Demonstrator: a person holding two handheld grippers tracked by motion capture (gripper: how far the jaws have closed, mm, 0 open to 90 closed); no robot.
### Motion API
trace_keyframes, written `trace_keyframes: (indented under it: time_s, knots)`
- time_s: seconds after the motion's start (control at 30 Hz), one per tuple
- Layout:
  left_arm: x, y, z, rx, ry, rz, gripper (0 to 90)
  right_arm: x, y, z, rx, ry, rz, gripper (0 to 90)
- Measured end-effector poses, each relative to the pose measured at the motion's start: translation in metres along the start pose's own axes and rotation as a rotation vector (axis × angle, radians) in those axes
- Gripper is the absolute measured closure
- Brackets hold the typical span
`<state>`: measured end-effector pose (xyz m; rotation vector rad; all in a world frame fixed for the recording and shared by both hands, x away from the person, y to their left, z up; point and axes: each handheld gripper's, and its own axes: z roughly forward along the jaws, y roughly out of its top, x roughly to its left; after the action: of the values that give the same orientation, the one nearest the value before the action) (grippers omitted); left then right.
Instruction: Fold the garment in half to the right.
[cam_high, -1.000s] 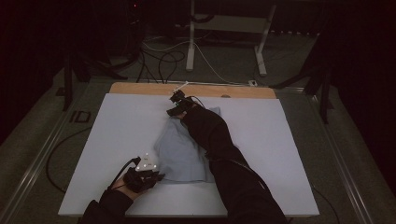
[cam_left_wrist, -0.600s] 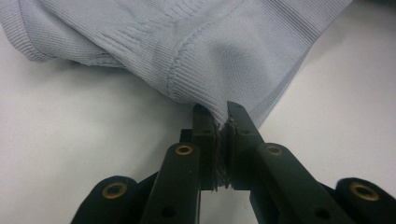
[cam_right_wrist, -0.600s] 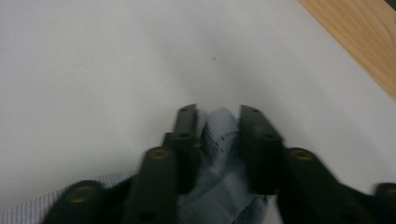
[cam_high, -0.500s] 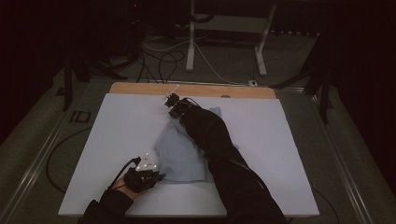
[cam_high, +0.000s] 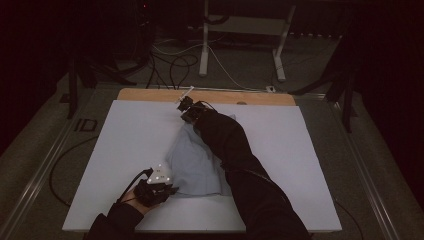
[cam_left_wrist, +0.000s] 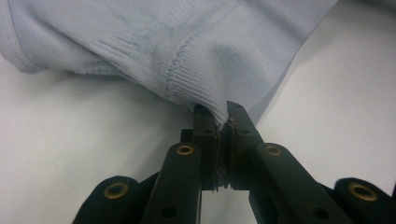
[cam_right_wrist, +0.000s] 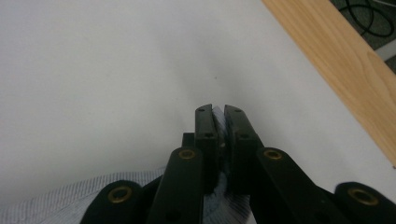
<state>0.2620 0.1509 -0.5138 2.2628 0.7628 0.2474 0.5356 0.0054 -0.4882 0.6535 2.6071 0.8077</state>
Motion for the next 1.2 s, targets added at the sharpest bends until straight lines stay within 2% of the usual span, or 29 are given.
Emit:
trace_keyframes:
  time_s: [0.1, 0.17, 0.5, 0.7, 0.87, 0.9, 1.2]
  knots:
    - [-0.001, 0.002, -0.001, -0.012, -0.007, 0.004, 85.8, 0.000, 0.000, -0.004, -0.005, -0.002, -0.008, 85.9]
    - [-0.001, 0.005, -0.003, -0.017, -0.005, 0.024, 85.8, -0.001, 0.001, -0.010, -0.009, -0.010, -0.019, 85.9]
    - [-0.006, 0.018, -0.008, -0.017, -0.006, 0.064, 85.9, -0.007, -0.003, -0.027, -0.041, -0.004, -0.006, 86.5]
    - [-0.011, 0.032, -0.011, -0.009, -0.022, 0.109, 86.0, -0.009, -0.005, -0.038, -0.067, 0.001, 0.005, 86.5]
    - [-0.014, 0.041, -0.011, -0.011, -0.032, 0.130, 85.9, -0.012, -0.007, -0.046, -0.087, -0.002, 0.010, 86.5]
    - [-0.015, 0.045, -0.011, -0.006, -0.037, 0.147, 86.0, -0.015, -0.009, -0.051, -0.094, 0.002, 0.018, 86.5]
    - [-0.021, 0.066, -0.007, -0.012, -0.063, 0.183, 86.0, -0.024, -0.020, -0.062, -0.111, -0.009, 0.037, 86.5]
